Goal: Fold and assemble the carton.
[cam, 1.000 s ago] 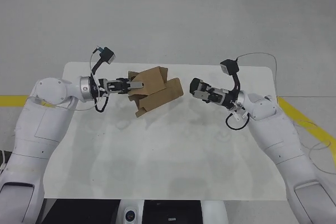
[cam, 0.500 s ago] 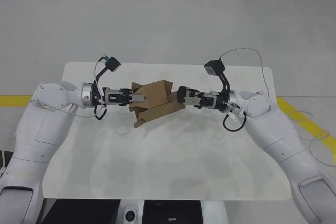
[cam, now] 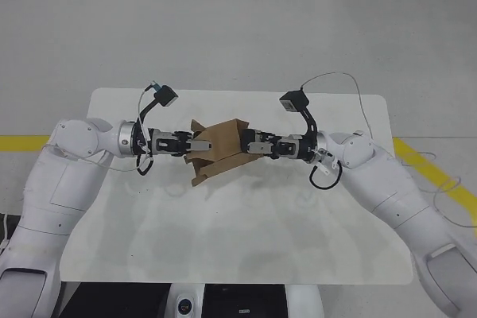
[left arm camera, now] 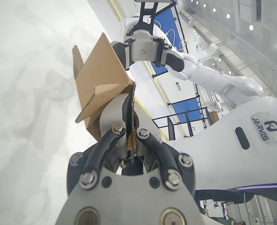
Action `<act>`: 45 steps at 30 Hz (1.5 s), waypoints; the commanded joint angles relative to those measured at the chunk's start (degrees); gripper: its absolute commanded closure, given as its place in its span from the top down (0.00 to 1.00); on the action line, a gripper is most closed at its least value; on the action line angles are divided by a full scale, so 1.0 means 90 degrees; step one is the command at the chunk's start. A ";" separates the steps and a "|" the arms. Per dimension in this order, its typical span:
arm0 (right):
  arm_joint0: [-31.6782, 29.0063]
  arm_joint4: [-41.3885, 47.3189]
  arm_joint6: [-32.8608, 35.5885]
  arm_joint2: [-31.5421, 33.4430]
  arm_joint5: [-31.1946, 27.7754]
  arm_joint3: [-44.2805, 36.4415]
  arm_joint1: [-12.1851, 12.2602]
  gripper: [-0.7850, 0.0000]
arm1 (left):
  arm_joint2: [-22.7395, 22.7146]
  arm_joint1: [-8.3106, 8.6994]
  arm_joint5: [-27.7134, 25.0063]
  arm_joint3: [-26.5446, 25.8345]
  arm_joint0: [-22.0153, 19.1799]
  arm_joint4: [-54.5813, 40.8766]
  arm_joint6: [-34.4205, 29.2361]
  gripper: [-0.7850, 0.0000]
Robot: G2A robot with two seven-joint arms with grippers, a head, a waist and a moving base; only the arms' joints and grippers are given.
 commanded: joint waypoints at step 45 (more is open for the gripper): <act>0.0841 0.0666 -0.0446 -0.1623 -0.0447 0.0528 0.0043 0.48 | 0.0112 0.0120 0.0021 -0.0258 0.0083 -0.0213 -0.0021 0.00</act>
